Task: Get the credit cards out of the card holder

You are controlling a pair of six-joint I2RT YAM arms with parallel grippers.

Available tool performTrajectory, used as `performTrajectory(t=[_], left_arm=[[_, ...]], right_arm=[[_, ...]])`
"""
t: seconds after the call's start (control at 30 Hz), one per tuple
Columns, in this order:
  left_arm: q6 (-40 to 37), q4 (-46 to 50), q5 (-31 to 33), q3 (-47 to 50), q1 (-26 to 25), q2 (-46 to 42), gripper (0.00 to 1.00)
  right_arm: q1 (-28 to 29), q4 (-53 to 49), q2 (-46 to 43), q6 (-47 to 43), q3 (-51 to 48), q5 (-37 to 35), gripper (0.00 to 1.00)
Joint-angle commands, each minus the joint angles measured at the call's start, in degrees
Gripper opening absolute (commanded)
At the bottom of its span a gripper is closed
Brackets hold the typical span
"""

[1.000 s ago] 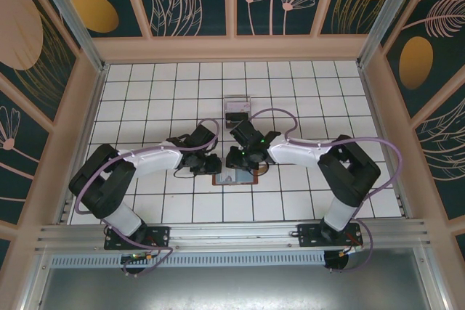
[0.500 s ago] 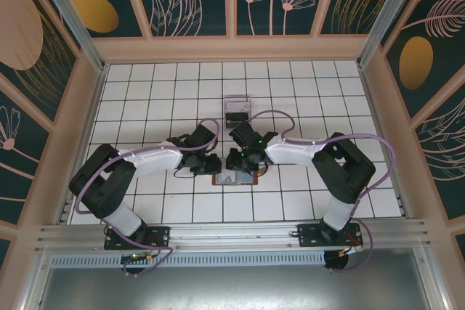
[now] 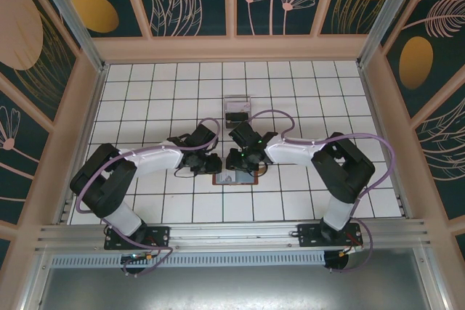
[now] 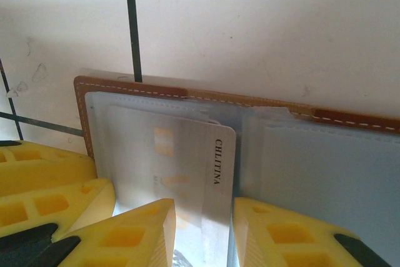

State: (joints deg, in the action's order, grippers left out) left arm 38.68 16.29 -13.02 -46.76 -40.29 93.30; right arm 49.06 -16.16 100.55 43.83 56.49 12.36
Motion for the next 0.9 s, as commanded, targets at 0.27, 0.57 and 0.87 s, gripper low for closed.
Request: performTrajectory(t=[0.27, 0.57, 0.87], left_arm=[[-1.59, 3.9, 3.03, -0.34, -0.31, 3.58, 0.26], [-1.45, 4.01, 3.04, -0.52, -0.3, 4.31, 0.26], [-0.95, 3.71, 3.0, 0.21, -0.34, 4.21, 0.26]], right_arm=[[-1.91, 8.31, 0.11, 0.13, -5.62, 6.78, 0.32], [-5.51, 31.03, -4.65, 3.61, -16.78, 19.53, 0.29], [-6.83, 44.28, -5.64, 6.19, -21.95, 25.47, 0.21]])
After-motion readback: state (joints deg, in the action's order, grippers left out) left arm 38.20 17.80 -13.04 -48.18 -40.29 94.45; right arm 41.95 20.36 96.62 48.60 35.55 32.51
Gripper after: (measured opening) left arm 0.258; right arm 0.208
